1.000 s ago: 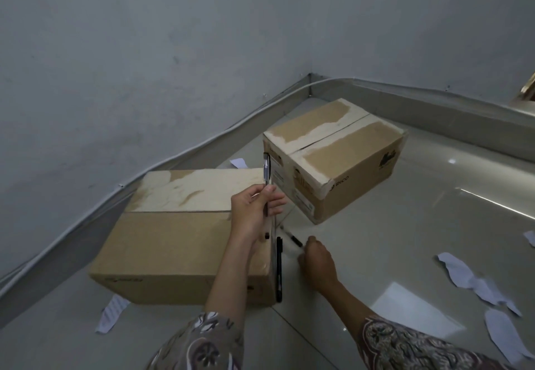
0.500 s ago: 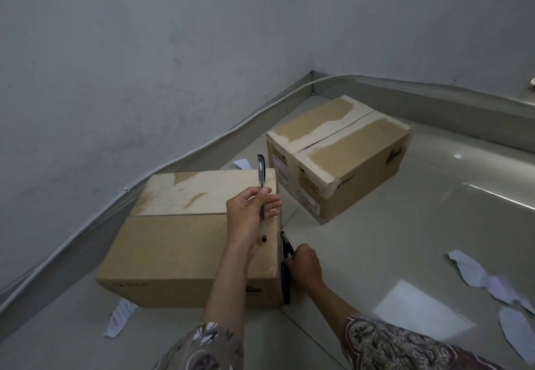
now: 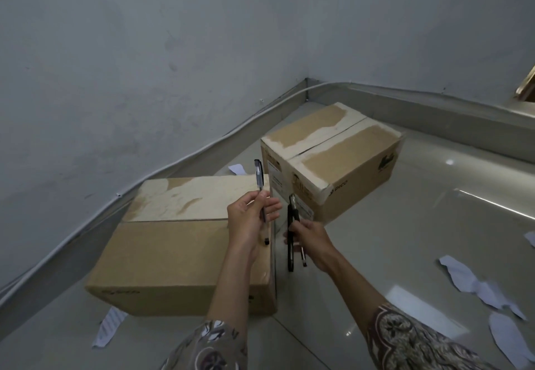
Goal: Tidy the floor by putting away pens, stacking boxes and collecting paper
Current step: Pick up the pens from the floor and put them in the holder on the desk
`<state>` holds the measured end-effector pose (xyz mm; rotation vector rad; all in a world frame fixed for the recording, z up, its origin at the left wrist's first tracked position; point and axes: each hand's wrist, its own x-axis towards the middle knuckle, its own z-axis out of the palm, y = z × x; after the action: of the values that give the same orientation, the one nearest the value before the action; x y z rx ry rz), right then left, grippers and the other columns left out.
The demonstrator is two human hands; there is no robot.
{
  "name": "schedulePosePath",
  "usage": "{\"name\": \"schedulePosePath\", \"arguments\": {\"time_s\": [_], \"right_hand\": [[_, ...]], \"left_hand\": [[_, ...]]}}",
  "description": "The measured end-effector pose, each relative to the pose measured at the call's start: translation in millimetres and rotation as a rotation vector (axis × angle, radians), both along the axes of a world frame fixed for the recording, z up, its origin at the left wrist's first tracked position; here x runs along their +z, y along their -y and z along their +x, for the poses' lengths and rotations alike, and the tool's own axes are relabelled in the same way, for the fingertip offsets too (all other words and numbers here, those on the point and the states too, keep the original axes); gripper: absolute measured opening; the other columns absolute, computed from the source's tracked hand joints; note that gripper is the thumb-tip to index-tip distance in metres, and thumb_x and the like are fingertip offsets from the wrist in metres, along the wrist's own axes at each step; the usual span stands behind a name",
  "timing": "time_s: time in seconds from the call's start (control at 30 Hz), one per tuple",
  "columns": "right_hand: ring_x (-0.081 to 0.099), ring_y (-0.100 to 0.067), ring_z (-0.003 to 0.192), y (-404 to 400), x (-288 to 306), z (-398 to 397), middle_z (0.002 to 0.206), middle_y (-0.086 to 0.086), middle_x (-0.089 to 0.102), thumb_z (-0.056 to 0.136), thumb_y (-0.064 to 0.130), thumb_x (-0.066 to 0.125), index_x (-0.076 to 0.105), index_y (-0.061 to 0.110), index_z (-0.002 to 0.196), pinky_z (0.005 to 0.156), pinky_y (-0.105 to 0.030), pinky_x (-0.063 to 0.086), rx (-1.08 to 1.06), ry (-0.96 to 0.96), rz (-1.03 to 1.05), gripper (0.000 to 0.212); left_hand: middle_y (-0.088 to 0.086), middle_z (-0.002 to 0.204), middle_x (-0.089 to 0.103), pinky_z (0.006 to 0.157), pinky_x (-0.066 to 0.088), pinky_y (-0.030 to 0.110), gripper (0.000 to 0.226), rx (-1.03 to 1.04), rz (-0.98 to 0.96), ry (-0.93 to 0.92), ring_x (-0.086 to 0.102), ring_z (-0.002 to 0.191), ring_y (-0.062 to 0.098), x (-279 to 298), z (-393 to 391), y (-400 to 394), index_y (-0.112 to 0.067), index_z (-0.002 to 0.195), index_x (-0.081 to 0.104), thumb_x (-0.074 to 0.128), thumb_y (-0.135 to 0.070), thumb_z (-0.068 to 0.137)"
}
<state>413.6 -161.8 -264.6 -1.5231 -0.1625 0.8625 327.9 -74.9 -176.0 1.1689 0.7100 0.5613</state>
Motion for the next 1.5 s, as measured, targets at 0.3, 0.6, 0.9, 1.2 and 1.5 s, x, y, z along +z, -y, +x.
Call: {"name": "schedulePosePath", "arguments": {"time_s": [0.3, 0.6, 0.9, 1.2, 1.5], "right_hand": [[0.051, -0.015, 0.048, -10.9, 60.0, 33.4, 0.061, -0.007, 0.059, 0.094, 0.009, 0.044, 0.056, 0.005, 0.078, 0.048, -0.023, 0.045, -0.004, 0.058, 0.299, 0.021], [0.059, -0.011, 0.058, -10.9, 99.0, 83.3, 0.067, -0.004, 0.065, 0.091, 0.002, 0.05, 0.065, 0.004, 0.083, 0.06, -0.02, 0.053, -0.132, 0.14, 0.35, 0.017], [0.067, -0.018, 0.08, 46.0, 227.6, 129.6, 0.084, -0.006, 0.073, 0.092, 0.008, 0.049, 0.063, 0.006, 0.086, 0.074, -0.03, 0.053, -0.243, 0.193, 0.192, 0.015], [0.062, -0.008, 0.079, 151.0, 429.0, 154.6, 0.085, -0.002, 0.072, 0.09, 0.008, 0.054, 0.059, 0.007, 0.09, 0.068, -0.023, 0.042, -0.346, 0.29, 0.085, 0.005], [0.067, 0.002, 0.071, 286.0, 648.4, 141.8, 0.082, -0.007, 0.071, 0.084, -0.005, 0.057, 0.062, 0.006, 0.088, 0.065, -0.012, 0.047, -0.511, 0.328, 0.054, 0.013]], "left_hand": [[0.005, 0.065, 0.056, 0.044, 0.04, 0.014, 0.014, 0.103, 0.063, -0.007, 0.051, 0.054, 0.01, 3.6, 40.2, 2.5, -0.004, 0.083, 0.064, 0.054, -0.01, 0.091], [0.004, 0.066, 0.056, 0.048, 0.036, 0.017, 0.016, 0.099, -0.114, 0.039, 0.048, 0.056, 0.01, 22.2, 105.0, 9.0, -0.01, 0.08, 0.064, 0.052, -0.01, 0.092], [0.006, 0.071, 0.056, 0.069, 0.056, 0.026, 0.015, -0.072, -0.104, -0.013, 0.056, 0.068, 0.014, 151.2, 155.4, 50.3, -0.009, 0.08, 0.064, 0.054, -0.007, 0.09], [0.007, 0.077, 0.058, 0.09, 0.051, 0.042, 0.013, -0.234, -0.164, -0.037, 0.056, 0.075, 0.015, 363.0, 183.6, 116.8, -0.001, 0.096, 0.067, 0.06, -0.003, 0.085], [0.0, 0.093, 0.069, 0.073, 0.049, 0.007, 0.029, -0.442, 0.021, -0.069, 0.062, 0.095, 0.009, 572.9, 186.9, 203.4, -0.001, 0.109, 0.065, 0.066, -0.007, 0.081]]}}
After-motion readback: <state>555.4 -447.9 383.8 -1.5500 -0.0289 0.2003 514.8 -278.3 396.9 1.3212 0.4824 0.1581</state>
